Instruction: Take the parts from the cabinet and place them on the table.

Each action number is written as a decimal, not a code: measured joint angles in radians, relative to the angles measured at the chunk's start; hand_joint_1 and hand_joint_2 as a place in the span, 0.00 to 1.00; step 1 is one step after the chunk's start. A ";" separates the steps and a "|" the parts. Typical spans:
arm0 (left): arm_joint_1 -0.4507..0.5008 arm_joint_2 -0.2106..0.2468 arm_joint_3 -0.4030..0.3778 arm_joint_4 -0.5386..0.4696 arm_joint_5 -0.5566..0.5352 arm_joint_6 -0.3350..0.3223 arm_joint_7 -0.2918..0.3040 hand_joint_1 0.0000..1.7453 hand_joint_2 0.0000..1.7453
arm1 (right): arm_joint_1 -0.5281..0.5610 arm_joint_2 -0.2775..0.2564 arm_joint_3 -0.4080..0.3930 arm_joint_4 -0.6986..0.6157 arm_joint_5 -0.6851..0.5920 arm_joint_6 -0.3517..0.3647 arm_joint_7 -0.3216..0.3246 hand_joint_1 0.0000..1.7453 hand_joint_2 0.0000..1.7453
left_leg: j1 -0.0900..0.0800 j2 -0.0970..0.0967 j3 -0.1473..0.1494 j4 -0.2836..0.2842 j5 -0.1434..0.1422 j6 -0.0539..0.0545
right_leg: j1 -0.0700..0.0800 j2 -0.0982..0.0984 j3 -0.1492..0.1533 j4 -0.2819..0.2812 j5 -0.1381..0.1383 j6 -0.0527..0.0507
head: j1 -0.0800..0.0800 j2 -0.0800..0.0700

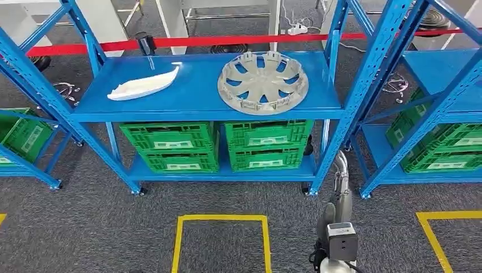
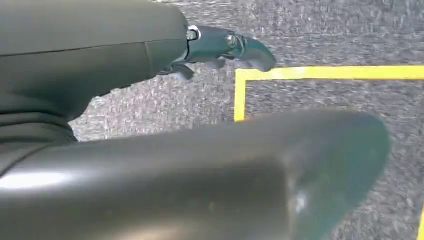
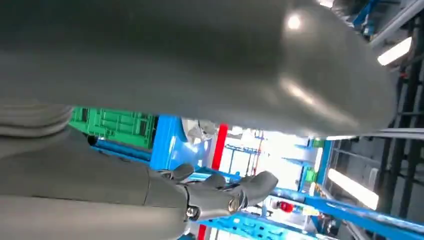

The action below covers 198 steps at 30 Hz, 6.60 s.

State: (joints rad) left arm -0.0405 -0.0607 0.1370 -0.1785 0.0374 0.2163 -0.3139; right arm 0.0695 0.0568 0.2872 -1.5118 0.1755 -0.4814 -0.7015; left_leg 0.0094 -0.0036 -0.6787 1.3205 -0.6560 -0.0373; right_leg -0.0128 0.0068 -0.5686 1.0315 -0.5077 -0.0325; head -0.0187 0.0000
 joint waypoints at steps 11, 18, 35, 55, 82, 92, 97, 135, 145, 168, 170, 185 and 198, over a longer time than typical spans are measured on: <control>0.002 -0.002 0.010 0.000 0.000 0.001 -0.002 0.00 0.00 | -0.003 -0.011 0.018 -0.021 0.002 -0.019 -0.001 0.00 0.00 | -0.006 -0.002 0.132 -0.311 0.166 0.062 | 0.005 -0.002 0.032 0.080 -0.072 0.054 | 0.002 0.000; 0.003 -0.004 0.011 0.000 -0.003 0.001 -0.002 0.00 0.00 | 0.010 -0.021 0.020 -0.024 0.002 -0.026 0.000 0.00 0.00 | -0.009 -0.004 0.188 -0.311 0.116 0.062 | 0.005 -0.002 -0.086 0.102 0.008 0.048 | 0.017 0.000; -0.001 -0.002 0.013 0.002 -0.009 0.001 0.005 0.00 0.00 | 0.030 -0.026 0.041 -0.050 0.001 -0.039 0.000 0.00 0.00 | 0.000 0.002 0.073 -0.280 0.195 0.009 | 0.003 -0.001 0.062 -0.005 -0.041 0.018 | -0.002 0.000; -0.001 -0.003 0.017 0.000 -0.009 0.002 0.000 0.00 0.00 | 0.032 -0.030 0.042 -0.051 -0.005 -0.022 0.001 0.00 0.00 | -0.012 -0.004 0.191 -0.290 0.108 0.023 | 0.004 -0.006 -0.021 0.000 0.030 0.008 | 0.020 0.000; 0.000 0.006 0.069 0.000 0.006 0.044 0.010 0.00 0.00 | 0.028 -0.039 0.058 -0.041 0.053 -0.150 0.001 0.00 1.00 | -0.006 -0.002 0.125 -0.304 0.164 0.032 | 0.009 -0.004 -0.004 -0.002 0.011 0.030 | 0.022 0.000; 0.001 0.008 0.069 -0.001 -0.008 0.022 -0.050 0.00 0.00 | 0.012 -0.032 0.053 -0.016 0.087 -0.062 0.002 0.00 1.00 | -0.001 0.000 -0.016 -0.001 0.027 -0.003 | 0.007 -0.005 -0.008 -0.008 0.018 -0.003 | 0.002 0.000; -0.014 0.015 0.069 -0.006 -0.008 0.005 -0.106 0.00 0.00 | 0.012 -0.015 0.030 -0.008 0.121 -0.067 0.002 0.00 1.00 | -0.010 0.002 0.135 -0.314 0.159 0.022 | 0.014 -0.005 -0.002 -0.006 0.014 0.009 | -0.002 0.000; -0.056 0.015 0.084 -0.017 -0.083 0.004 -0.043 0.00 0.00 | -0.015 -0.002 0.045 0.019 0.123 -0.116 0.002 0.00 1.00 | -0.002 0.001 0.125 -0.323 0.179 0.056 | 0.005 -0.004 -0.094 0.197 -0.102 0.053 | 0.010 0.000; -0.118 0.006 0.046 -0.019 -0.172 -0.014 0.009 0.00 0.00 | 0.138 -0.001 -0.007 -0.086 0.206 -0.215 0.002 0.00 1.00 | -0.006 -0.001 0.129 -0.311 0.162 0.024 | 0.013 -0.004 -0.017 0.000 0.019 0.021 | 0.017 0.000; -0.021 -0.005 0.141 -0.016 -0.007 -0.013 0.029 0.00 0.00 | 0.107 0.006 -0.003 -0.095 0.233 0.004 0.078 0.00 1.00 | 0.008 -0.004 0.142 -0.318 0.154 0.005 | 0.003 0.001 -0.007 -0.010 0.021 0.029 | 0.003 0.000; -0.015 -0.015 0.154 -0.014 -0.001 -0.014 0.036 0.00 0.00 | 0.093 0.004 0.002 -0.078 0.234 0.032 0.091 0.00 1.00 | 0.007 -0.004 0.142 -0.318 0.154 0.006 | 0.002 0.001 -0.006 -0.011 0.021 0.030 | 0.003 0.000; -0.012 -0.026 0.154 -0.013 -0.117 -0.020 0.010 0.00 0.00 | -0.034 0.003 0.036 0.156 0.565 0.066 0.288 0.00 1.00 | 0.008 -0.004 0.142 -0.319 0.154 0.007 | 0.002 0.001 -0.006 -0.011 0.022 0.031 | 0.003 0.000; -0.018 -0.030 0.103 -0.011 -0.185 -0.094 0.032 0.00 0.00 | -0.216 -0.001 0.103 0.472 1.028 -0.165 0.460 0.00 1.00 | 0.007 -0.004 0.143 -0.319 0.155 0.007 | 0.002 0.001 -0.006 -0.011 0.022 0.031 | 0.003 0.000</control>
State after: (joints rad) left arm -0.0582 -0.0904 0.2399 -0.1900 -0.1476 0.1221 -0.2823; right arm -0.1463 0.0557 0.3907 -1.0394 1.2037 -0.6467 -0.2410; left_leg 0.0167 -0.0075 -0.5354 1.0017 -0.5013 -0.0300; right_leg -0.0109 0.0080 -0.5749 1.0207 -0.4856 -0.0011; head -0.0153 0.0000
